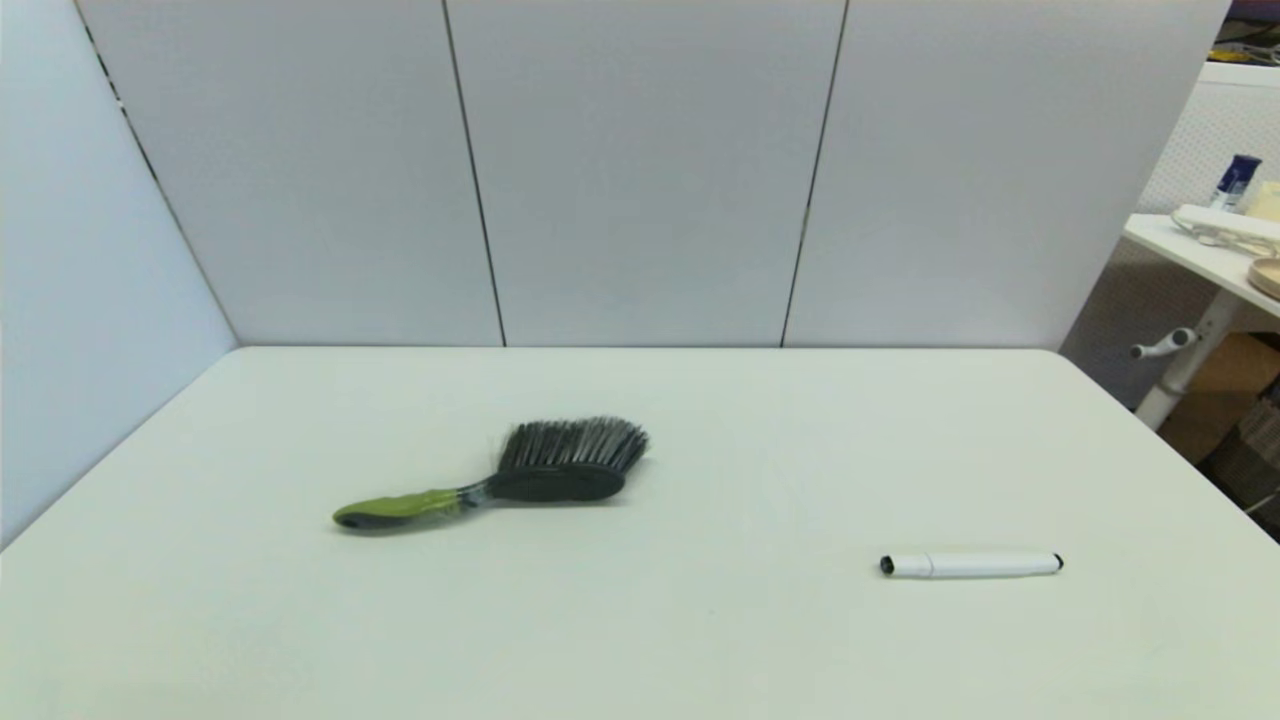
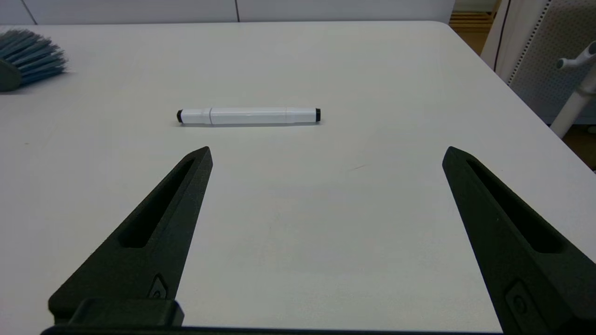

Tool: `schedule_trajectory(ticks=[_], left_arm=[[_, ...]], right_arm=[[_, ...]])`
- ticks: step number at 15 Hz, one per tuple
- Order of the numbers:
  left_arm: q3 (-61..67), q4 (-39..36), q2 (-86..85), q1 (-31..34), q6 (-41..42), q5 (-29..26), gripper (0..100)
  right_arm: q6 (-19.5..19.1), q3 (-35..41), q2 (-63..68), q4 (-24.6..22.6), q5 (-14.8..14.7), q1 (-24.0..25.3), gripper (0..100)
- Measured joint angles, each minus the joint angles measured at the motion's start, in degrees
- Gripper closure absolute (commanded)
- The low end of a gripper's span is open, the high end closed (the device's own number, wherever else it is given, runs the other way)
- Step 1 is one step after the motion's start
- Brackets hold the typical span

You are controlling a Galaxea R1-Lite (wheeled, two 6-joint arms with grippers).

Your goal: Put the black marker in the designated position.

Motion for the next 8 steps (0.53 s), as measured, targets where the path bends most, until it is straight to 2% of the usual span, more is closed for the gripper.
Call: schedule_trajectory(ticks=[8], left_arm=[[0.00, 0.02, 0.00, -0.01, 0.00, 0.00, 0]], right_arm=[[0.13, 0.00, 0.00, 0.00, -0.04, 0.05, 0]])
